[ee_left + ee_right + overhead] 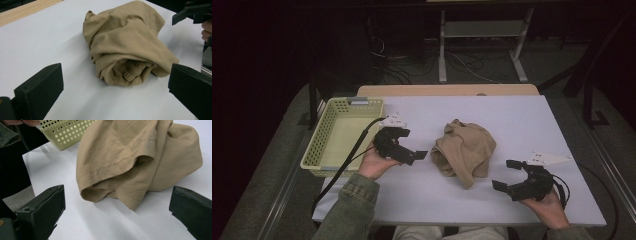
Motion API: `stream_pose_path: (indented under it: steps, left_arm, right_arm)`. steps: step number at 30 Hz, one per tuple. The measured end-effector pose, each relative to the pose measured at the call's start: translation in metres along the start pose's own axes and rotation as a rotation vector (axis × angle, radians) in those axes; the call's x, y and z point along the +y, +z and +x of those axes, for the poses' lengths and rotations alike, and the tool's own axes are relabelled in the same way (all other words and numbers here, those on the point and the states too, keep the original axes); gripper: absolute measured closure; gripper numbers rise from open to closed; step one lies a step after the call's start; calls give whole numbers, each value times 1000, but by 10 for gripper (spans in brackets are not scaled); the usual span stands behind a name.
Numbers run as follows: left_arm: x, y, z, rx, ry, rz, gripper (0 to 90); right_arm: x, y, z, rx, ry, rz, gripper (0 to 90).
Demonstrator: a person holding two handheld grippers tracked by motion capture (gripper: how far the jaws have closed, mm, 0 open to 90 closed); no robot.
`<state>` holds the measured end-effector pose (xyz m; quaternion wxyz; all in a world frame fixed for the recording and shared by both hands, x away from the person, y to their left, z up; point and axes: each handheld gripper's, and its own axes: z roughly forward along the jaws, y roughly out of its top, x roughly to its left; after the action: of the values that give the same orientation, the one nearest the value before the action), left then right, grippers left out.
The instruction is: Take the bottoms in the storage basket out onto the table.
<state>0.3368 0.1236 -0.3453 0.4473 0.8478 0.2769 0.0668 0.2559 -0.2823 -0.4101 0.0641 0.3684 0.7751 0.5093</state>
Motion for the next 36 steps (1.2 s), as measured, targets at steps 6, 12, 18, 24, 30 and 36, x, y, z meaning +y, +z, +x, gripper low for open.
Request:
stream_pose_path:
  steps: [6, 12, 18, 24, 30, 36]
  left_arm:
    - [-13, -10, -1, 20, -13, -9, 0]
    - [-27, -21, -1, 45, -42, -20, 0]
    - [-41, -27, -2, 61, -69, -19, 0]
    - [-57, -34, -6, 78, -91, -44, 0]
    - [-80, -32, -12, 87, -111, -43, 0]
    - [-92, -28, -18, 78, -118, -37, 0]
  right_arm:
    - [0, 0, 0, 0, -3, 3, 2]
    - [0, 1, 1, 0, 2, 3, 2]
    - [-1, 0, 1, -1, 3, 5, 2]
    - [-1, 0, 1, -2, 2, 6, 2]
    - [-1, 0, 1, -3, 3, 5, 2]
    - [-1, 0, 1, -5, 1, 8, 2]
